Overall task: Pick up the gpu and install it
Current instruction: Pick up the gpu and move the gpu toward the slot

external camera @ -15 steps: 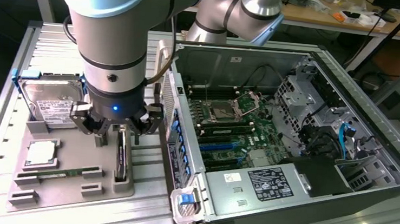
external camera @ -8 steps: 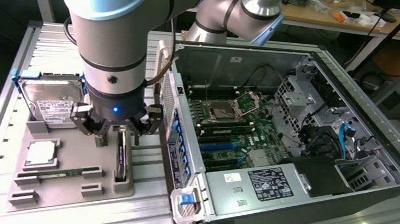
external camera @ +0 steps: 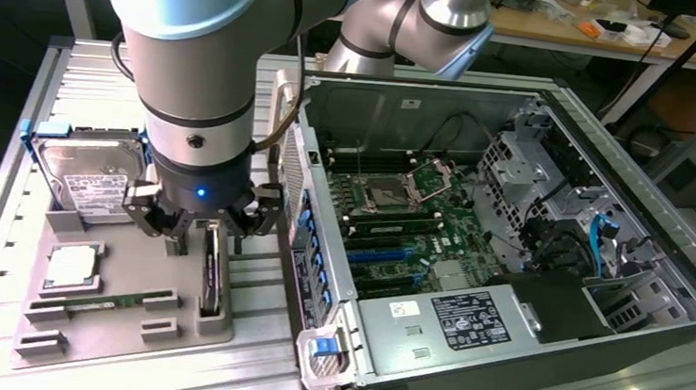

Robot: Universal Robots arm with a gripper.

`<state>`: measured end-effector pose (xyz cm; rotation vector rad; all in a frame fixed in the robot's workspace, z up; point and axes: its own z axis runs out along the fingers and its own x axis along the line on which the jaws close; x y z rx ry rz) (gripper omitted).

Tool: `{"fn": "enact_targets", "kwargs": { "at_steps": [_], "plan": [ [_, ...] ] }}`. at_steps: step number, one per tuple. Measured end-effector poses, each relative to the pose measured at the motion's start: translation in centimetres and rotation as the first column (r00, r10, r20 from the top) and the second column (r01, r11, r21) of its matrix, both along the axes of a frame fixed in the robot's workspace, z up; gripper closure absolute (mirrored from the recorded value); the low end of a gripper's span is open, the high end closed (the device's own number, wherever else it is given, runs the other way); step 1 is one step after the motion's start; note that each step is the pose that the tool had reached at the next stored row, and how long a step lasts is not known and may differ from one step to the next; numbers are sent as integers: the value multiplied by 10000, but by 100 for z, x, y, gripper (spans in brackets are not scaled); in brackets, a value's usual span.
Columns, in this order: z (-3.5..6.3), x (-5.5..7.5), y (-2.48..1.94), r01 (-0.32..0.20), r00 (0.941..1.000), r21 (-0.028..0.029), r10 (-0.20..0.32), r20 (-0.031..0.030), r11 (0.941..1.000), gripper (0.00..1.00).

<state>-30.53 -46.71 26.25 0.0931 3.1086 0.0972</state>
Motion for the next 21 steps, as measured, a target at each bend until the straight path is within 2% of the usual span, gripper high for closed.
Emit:
{"fn": "enact_targets", "kwargs": {
  "at_steps": [21],
  "plan": [
    [-77, 0, 0, 0, 10000, 0, 0, 1, 10000, 40]
  ]
}}
